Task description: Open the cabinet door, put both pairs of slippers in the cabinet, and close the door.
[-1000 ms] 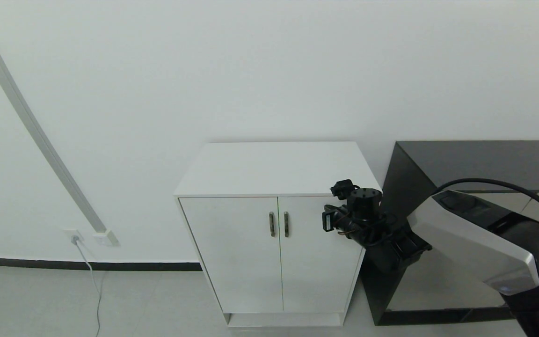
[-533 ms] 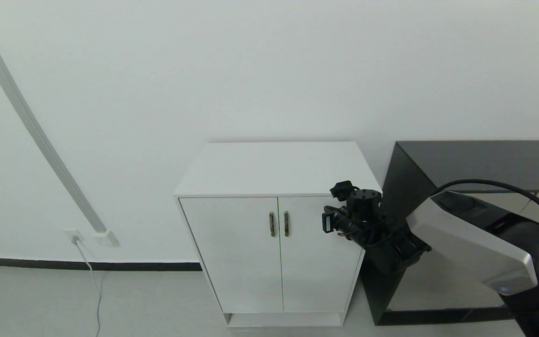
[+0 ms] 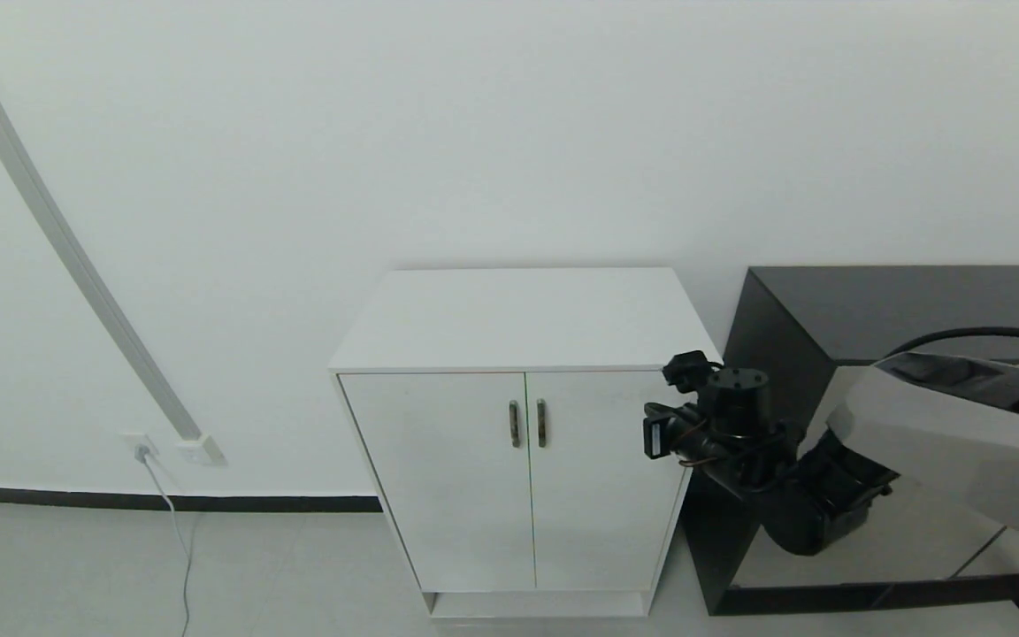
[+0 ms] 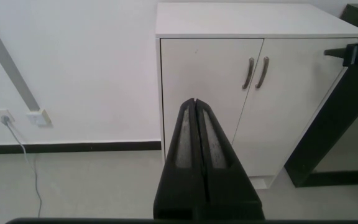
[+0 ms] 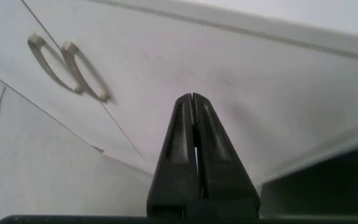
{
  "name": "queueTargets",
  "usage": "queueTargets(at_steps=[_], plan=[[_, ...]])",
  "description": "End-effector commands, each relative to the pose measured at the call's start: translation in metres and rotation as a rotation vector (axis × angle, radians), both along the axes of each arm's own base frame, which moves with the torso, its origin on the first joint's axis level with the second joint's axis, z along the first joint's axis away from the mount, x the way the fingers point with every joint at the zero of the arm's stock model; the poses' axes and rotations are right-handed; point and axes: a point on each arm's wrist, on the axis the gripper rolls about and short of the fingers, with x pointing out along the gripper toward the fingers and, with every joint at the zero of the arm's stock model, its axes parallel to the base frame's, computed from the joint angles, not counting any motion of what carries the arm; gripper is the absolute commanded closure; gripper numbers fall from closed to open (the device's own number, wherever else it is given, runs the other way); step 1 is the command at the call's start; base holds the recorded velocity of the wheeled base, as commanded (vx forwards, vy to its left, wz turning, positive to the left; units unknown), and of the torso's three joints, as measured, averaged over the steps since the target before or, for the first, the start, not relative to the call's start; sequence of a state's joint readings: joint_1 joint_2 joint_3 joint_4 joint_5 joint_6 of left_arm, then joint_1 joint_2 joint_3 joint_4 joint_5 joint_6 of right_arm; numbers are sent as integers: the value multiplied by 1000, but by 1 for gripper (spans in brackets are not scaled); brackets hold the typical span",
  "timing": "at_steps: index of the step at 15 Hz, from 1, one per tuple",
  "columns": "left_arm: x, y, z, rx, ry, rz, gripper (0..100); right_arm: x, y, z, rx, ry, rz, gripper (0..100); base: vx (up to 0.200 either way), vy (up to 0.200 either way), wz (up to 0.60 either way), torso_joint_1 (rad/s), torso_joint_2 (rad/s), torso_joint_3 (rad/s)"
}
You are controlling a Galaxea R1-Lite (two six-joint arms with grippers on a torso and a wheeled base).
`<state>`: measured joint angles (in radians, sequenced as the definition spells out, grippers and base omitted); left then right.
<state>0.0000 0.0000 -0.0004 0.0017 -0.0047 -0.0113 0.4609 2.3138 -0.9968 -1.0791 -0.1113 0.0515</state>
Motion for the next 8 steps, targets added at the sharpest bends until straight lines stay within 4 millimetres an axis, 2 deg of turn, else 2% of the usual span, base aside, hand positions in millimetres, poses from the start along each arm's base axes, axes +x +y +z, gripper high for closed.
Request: queueTargets(at_steps=[1,4,5,8], plan=[[0,0,0,1,0,0,100,-30,-40,29,10,-22,-61,100,0,0,0,0,0,0],[0,0,0,1,2,0,100,-68,-81,42,10,-27,-133,100,0,0,0,0,0,0],[0,0,0,1,0,0,100,-87,-99,48,1,-20,-169,100,0,0,0,0,0,0],[0,0,0,1,0,0,100,-128,-134,59,-6,-11,-255,100,0,0,0,0,0,0]])
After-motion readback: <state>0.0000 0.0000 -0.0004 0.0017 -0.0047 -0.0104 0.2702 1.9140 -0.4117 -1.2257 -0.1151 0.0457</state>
